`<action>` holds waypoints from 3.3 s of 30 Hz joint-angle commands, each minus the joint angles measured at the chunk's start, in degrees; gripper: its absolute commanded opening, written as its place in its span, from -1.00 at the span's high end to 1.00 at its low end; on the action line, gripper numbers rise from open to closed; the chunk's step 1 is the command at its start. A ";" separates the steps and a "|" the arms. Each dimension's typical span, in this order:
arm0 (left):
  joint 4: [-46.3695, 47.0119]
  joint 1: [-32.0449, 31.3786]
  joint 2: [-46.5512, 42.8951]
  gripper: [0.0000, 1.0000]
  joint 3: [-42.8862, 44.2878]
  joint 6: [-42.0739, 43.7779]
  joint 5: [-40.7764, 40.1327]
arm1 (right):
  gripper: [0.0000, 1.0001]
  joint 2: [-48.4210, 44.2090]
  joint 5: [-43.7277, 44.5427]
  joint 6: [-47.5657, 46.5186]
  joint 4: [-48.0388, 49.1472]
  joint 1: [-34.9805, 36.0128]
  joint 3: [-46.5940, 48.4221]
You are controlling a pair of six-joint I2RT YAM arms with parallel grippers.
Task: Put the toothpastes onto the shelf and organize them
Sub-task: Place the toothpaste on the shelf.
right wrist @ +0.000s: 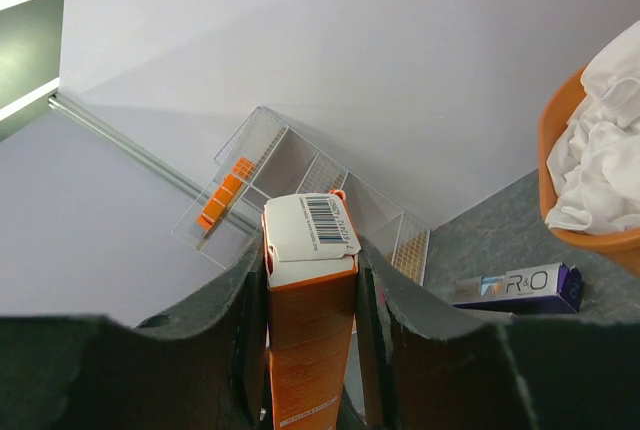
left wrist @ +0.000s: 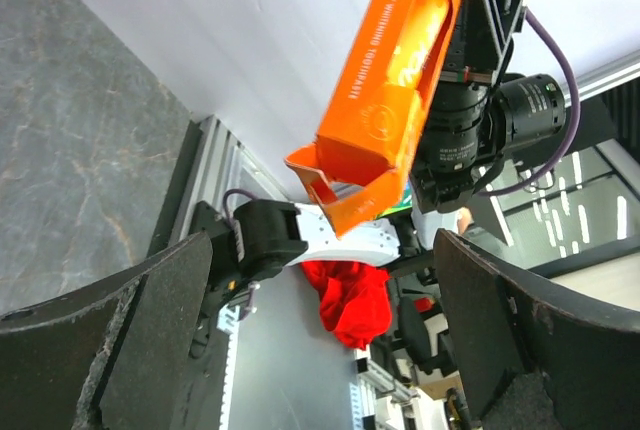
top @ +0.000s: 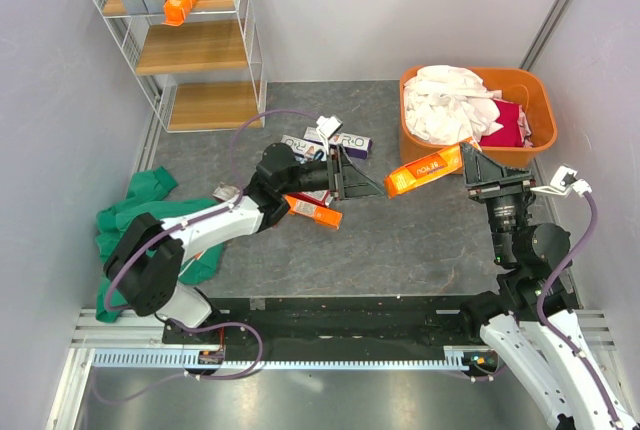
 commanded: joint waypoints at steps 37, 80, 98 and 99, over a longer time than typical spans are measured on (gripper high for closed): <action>9.49 -4.96 9.03 0.37 11.27 -4.15 -4.74 | -0.35 -0.64 4.24 4.86 -0.67 0.06 1.72; -25.75 33.71 -13.74 0.44 12.66 2.70 -7.03 | -0.70 3.14 6.45 6.18 -8.68 0.06 -4.34; -28.13 52.33 -6.18 0.41 32.01 -3.53 -0.26 | -0.70 5.34 4.42 6.18 -12.28 0.15 -5.84; -28.04 52.96 -5.57 0.40 32.71 -4.23 -0.26 | -0.70 5.43 4.42 6.18 -12.28 0.06 -6.01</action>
